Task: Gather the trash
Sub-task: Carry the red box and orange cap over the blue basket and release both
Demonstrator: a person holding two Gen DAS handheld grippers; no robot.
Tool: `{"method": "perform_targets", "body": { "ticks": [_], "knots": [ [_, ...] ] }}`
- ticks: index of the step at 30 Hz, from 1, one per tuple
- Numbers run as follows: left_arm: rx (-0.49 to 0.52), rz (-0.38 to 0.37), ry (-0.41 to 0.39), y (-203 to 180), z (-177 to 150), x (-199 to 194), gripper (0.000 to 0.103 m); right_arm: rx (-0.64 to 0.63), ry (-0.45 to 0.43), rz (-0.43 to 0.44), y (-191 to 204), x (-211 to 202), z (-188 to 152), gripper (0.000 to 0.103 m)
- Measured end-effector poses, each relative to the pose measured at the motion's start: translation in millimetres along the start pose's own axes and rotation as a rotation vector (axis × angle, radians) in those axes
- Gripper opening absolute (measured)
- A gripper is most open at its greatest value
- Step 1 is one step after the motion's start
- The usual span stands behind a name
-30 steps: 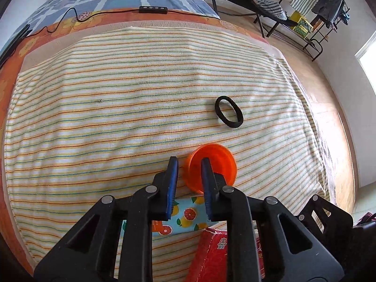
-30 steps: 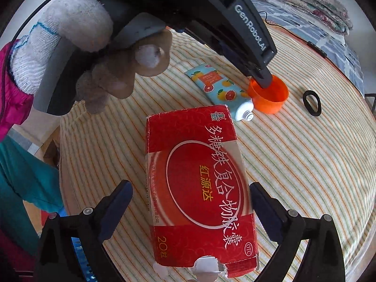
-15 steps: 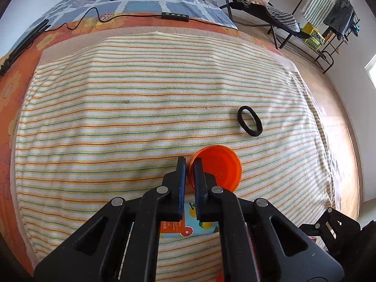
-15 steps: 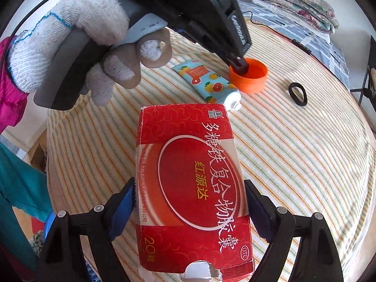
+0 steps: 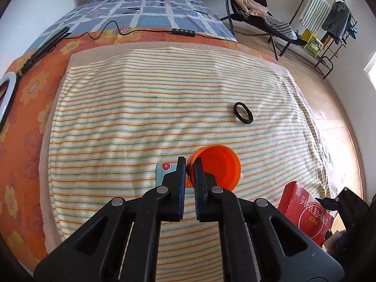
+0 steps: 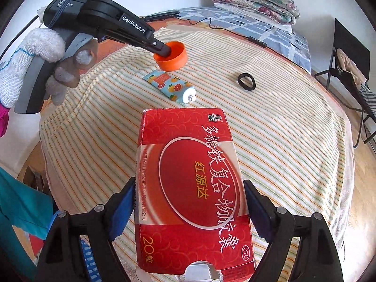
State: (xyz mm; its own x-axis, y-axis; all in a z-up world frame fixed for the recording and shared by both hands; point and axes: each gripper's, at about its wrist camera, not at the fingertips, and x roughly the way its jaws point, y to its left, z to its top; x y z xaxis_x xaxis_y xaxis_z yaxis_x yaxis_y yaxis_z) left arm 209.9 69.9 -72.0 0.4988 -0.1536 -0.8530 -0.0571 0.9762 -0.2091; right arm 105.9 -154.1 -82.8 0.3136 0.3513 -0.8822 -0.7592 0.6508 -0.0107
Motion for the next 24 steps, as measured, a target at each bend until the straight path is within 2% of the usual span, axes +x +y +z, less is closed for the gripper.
{"method": "perform_targets", "body": {
  "ticks": [9, 24],
  "knots": [
    [0.024, -0.021, -0.011, -13.4, -38.3, -43.2, 0.004, 0.031, -0.038, -0.035, 21.6, -37.2, -9.3, 0.087],
    [0.133, -0.025, -0.018, -57.1, -120.5, -102.7, 0.004, 0.115, -0.097, -0.047, 38.3, -88.3, -45.9, 0.087]
  ]
}}
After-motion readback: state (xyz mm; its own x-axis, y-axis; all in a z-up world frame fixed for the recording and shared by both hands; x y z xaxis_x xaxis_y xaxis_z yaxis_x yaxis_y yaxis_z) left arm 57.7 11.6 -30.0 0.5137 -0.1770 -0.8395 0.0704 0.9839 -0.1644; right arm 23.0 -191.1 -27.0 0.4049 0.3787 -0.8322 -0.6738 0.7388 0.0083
